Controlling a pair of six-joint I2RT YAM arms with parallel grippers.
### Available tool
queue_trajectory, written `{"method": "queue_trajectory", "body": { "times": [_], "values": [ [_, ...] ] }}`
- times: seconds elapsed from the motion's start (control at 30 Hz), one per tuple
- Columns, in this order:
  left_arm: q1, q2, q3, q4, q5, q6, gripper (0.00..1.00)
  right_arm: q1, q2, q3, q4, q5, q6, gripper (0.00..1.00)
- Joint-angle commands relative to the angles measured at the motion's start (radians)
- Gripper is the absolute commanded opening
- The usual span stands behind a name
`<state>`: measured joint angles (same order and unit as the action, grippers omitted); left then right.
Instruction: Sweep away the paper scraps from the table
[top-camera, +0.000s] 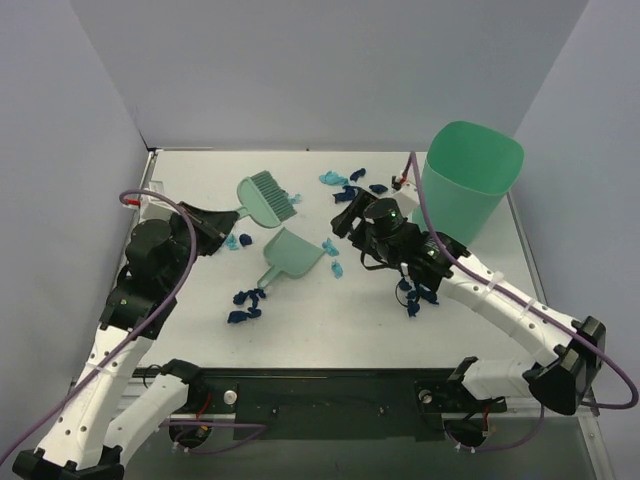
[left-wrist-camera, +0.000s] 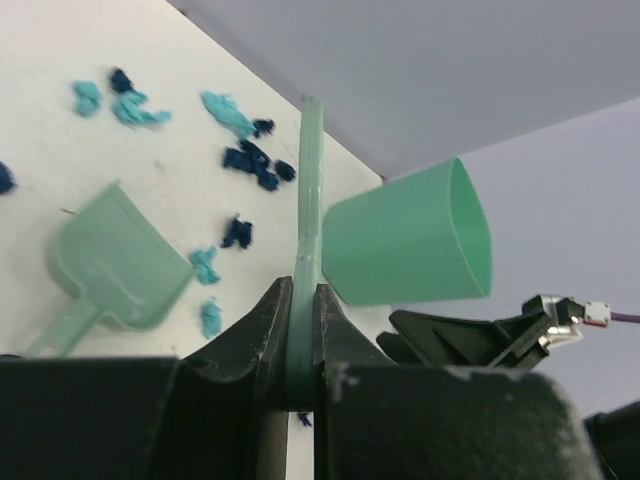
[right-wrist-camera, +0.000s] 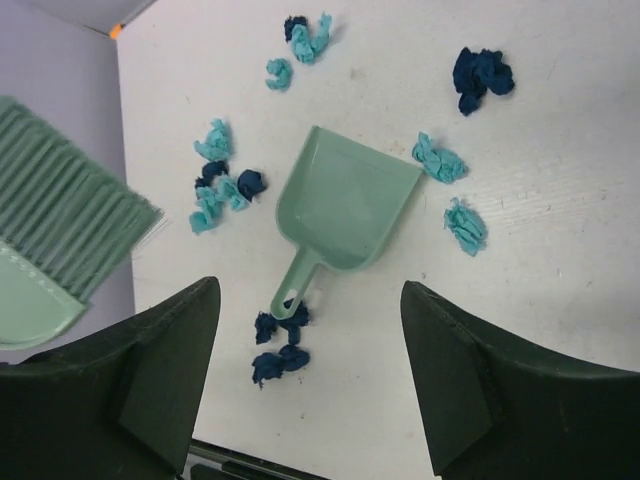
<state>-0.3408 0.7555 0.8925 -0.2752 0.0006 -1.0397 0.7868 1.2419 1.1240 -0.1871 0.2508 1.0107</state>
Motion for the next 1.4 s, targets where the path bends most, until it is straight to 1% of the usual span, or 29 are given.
{"method": "queue_trajectory", "body": {
  "times": [0.0,0.03,0.13,0.17,0.2,0.27,0.33,0.53,0.67,0.77,0.9,1.07,1.23,1.37],
  "values": [
    [0.005,0.042,0.178,-0.333,-0.247,0.223,0.00,0.097,0.174,0.129,-0.221,0.157,0.057,0.67],
    [0.008,0.054,0.219,-0.399,-0.316,0.231,0.00,0.113,0.232,0.158,-0.221,0.151,0.095,0.67],
    [0.011,0.077,0.302,-0.502,-0.466,0.270,0.00,0.178,0.341,0.210,-0.225,0.180,0.156,0.65],
    [0.011,0.087,0.316,-0.539,-0.490,0.274,0.00,0.190,0.388,0.239,-0.229,0.201,0.187,0.65],
    [0.013,0.090,0.336,-0.550,-0.529,0.282,0.00,0.216,0.412,0.276,-0.229,0.209,0.199,0.65],
    [0.013,0.100,0.364,-0.584,-0.576,0.288,0.00,0.245,0.511,0.331,-0.236,0.212,0.235,0.64],
    [0.016,0.114,0.378,-0.605,-0.600,0.291,0.00,0.268,0.571,0.384,-0.247,0.212,0.265,0.64],
    [0.017,0.125,0.391,-0.593,-0.610,0.294,0.00,0.295,0.677,0.447,-0.250,0.234,0.393,0.61],
    [0.019,0.130,0.391,-0.576,-0.608,0.300,0.00,0.301,0.740,0.494,-0.256,0.249,0.440,0.60],
    [0.020,0.137,0.385,-0.569,-0.607,0.306,0.00,0.301,0.790,0.551,-0.279,0.257,0.454,0.60],
    [0.022,0.133,0.376,-0.556,-0.594,0.311,0.00,0.302,0.852,0.580,-0.291,0.260,0.470,0.60],
    [0.022,0.133,0.375,-0.545,-0.587,0.317,0.00,0.298,0.886,0.588,-0.305,0.272,0.488,0.60],
    [0.025,0.133,0.370,-0.536,-0.583,0.323,0.00,0.301,0.938,0.637,-0.310,0.258,0.480,0.59],
    [0.025,0.134,0.368,-0.533,-0.582,0.329,0.00,0.304,0.947,0.646,-0.318,0.275,0.482,0.59]
  ]
}}
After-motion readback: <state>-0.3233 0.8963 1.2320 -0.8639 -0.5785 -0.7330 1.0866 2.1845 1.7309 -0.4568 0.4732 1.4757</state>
